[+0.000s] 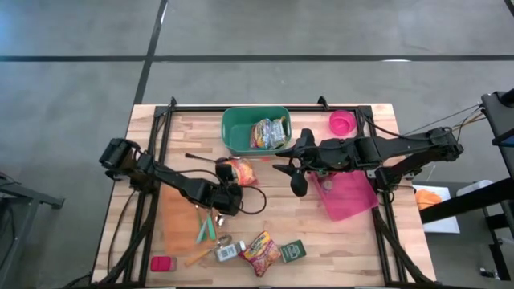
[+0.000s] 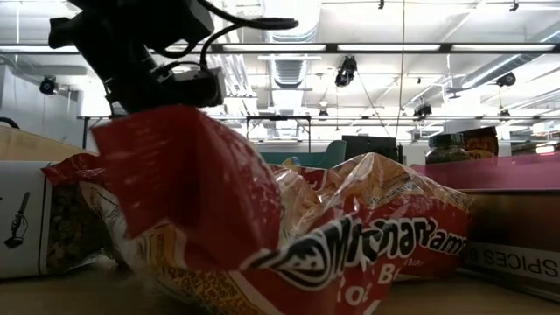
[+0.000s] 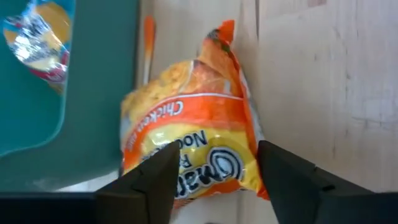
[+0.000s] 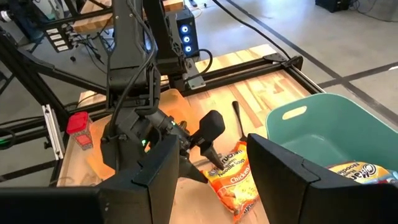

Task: Pick & Place Food Item
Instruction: Put the orange noodle pack into the green bin

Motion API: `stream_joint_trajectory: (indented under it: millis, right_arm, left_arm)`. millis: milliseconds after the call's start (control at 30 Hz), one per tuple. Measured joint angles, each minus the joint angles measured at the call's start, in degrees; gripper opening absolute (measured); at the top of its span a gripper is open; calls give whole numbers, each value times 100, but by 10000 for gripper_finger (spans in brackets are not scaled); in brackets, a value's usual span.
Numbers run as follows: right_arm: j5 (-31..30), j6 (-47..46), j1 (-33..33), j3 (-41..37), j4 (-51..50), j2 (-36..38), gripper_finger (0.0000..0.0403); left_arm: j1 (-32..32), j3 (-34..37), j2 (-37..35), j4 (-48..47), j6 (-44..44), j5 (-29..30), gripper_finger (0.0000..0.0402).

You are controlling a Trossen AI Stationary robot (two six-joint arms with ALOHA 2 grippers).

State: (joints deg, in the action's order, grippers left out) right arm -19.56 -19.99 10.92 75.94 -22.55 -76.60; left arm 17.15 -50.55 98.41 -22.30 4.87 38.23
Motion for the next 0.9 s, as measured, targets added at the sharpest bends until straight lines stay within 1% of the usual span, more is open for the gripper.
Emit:
stream_joint_trajectory:
  millis: [100,167,400,600,800,900]
  right_arm:
    - [1,2,0,0,0,0,185]
    - [1,1,0,0,0,0,185]
    - [1,1,0,0,2,0,185]
    - [2,-76,9,0,-4,0,185]
    - [3,-107,78,0,-105,0,185]
    - [4,-107,85,0,-107,0,185]
  left_arm:
    - [-4,31,0,63,-5,-389,190]
    - [-4,31,0,68,-5,-544,182]
    - [-52,60,52,133,-45,-568,179]
    - [-60,94,343,69,-42,-609,179]
    - [-37,97,252,52,-1,-607,178]
    - [-37,97,225,55,2,-602,167]
